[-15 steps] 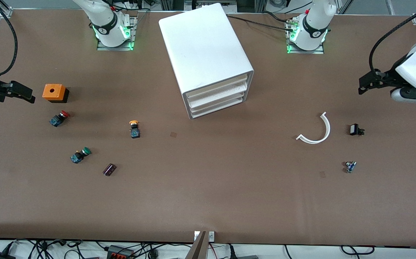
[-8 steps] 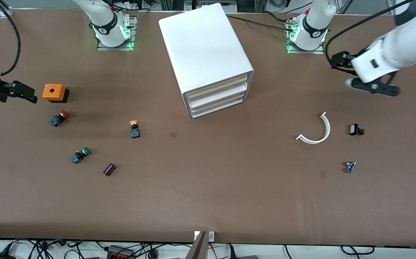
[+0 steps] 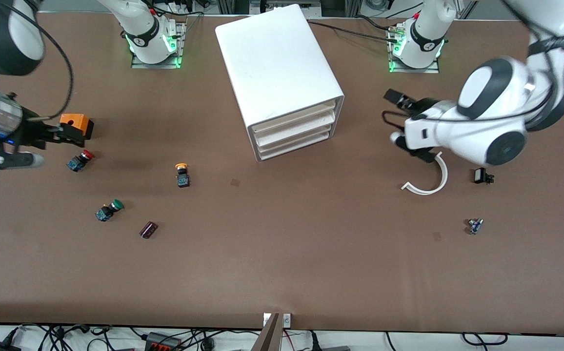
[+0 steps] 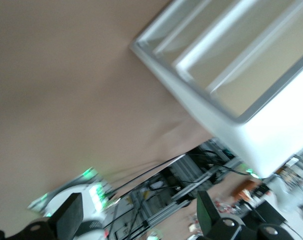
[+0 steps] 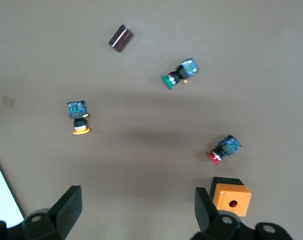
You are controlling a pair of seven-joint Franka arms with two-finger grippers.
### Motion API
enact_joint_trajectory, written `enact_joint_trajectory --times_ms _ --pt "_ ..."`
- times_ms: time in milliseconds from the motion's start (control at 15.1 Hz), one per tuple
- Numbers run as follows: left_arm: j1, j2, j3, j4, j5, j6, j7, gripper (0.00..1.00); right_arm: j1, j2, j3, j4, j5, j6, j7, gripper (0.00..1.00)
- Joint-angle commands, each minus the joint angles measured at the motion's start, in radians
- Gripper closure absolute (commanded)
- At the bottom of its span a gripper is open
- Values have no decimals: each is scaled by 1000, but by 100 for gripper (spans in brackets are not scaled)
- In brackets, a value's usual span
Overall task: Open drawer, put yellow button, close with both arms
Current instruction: 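Grasp the drawer front with the left gripper while the right gripper grasps the button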
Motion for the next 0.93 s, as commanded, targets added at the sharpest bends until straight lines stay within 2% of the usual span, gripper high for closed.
enact_joint_trajectory --times_ms 0,133,266,332,399,531,598,797,864 --pt "-24 39 6 1 -156 67 65 0 67 44 -4 2 0 2 -10 0" --pt "-18 87 6 -19 -323 139 185 0 98 85 -4 2 2 31 -10 0" --pt "-19 130 6 -25 -394 182 297 0 126 131 -4 2 2 73 -7 0" --pt "-22 133 6 -60 -409 214 364 0 136 153 -4 2 2 97 1 0" --pt "-22 131 6 -119 -481 237 438 2 143 174 -4 0 2 116 1 0" --pt "-24 128 6 -225 -628 245 579 12 150 199 -4 -30 11 177 7 0" --pt "-27 131 6 -252 -656 254 631 19 155 203 -4 -56 42 214 10 0" --pt "-30 130 6 -261 -661 282 658 35 156 238 -4 -80 77 254 24 0" --pt "-36 130 6 -263 -664 284 658 37 159 251 -4 -80 77 262 24 0"
